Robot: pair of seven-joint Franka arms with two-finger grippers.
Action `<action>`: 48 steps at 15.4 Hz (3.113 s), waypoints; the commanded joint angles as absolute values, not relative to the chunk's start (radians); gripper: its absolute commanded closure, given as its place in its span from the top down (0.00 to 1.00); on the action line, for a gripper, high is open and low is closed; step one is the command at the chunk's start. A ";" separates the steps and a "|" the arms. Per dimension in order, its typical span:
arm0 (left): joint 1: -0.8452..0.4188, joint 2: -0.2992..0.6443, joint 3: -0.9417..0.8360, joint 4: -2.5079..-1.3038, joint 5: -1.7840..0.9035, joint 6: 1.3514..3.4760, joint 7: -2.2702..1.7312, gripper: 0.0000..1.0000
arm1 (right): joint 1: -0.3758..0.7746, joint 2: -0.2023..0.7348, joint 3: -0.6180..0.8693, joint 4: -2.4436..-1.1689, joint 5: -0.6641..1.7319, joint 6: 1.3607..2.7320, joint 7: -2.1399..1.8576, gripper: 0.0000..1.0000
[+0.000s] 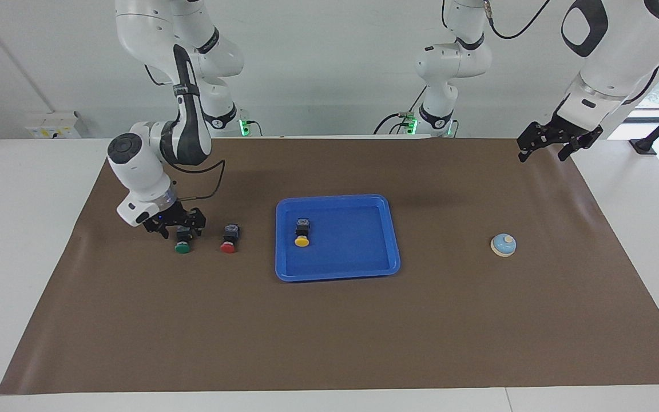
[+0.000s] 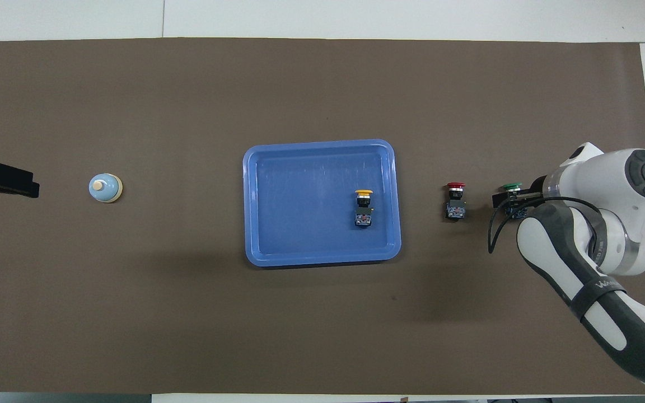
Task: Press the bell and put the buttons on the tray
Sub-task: 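Release the yellow button and reach the right gripper to the green button, then carry the green button with the right gripper into the tray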
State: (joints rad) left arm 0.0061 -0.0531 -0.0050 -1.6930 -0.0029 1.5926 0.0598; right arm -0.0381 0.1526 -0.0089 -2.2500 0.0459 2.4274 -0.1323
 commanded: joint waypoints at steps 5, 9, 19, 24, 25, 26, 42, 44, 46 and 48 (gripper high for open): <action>0.003 -0.066 -0.005 -1.704 0.014 1.589 0.048 1.00 | -0.052 0.155 0.002 -2.284 0.049 2.471 -0.189 0.13; 0.003 -0.066 -0.005 -1.704 0.014 1.589 0.048 1.00 | -0.038 0.143 0.011 -2.160 0.049 2.323 -0.183 0.00; 0.003 -0.066 -0.005 -1.704 0.014 1.589 0.048 1.00 | 0.394 0.317 0.012 -1.679 0.037 2.030 0.398 0.00; 0.003 -0.066 -0.005 -1.704 0.014 1.589 0.048 1.00 | 0.531 0.463 0.012 -1.566 0.040 2.060 0.546 0.00; 0.003 -0.066 -0.005 -1.704 0.014 1.589 0.048 1.00 | 0.534 0.469 0.014 -1.572 0.040 2.071 0.561 0.00; 0.003 -0.066 -0.005 -1.704 0.014 1.589 0.048 1.00 | 0.543 0.479 0.014 -1.574 0.040 2.072 0.581 0.00; 0.003 -0.066 -0.005 -1.704 0.014 1.589 0.048 1.00 | 0.620 0.445 0.011 -1.752 0.038 2.175 0.626 1.00; 0.003 -0.066 -0.005 -1.704 0.014 1.589 0.048 1.00 | 0.592 0.407 0.000 -1.721 0.035 2.105 0.601 1.00; 0.003 -0.066 -0.005 -1.704 0.014 1.589 0.048 1.00 | 0.507 0.329 -0.005 -1.747 0.031 2.077 0.504 1.00; 0.003 -0.066 -0.005 -1.704 0.014 1.589 0.048 1.00 | 0.427 0.273 -0.005 -1.799 0.031 2.079 0.453 1.00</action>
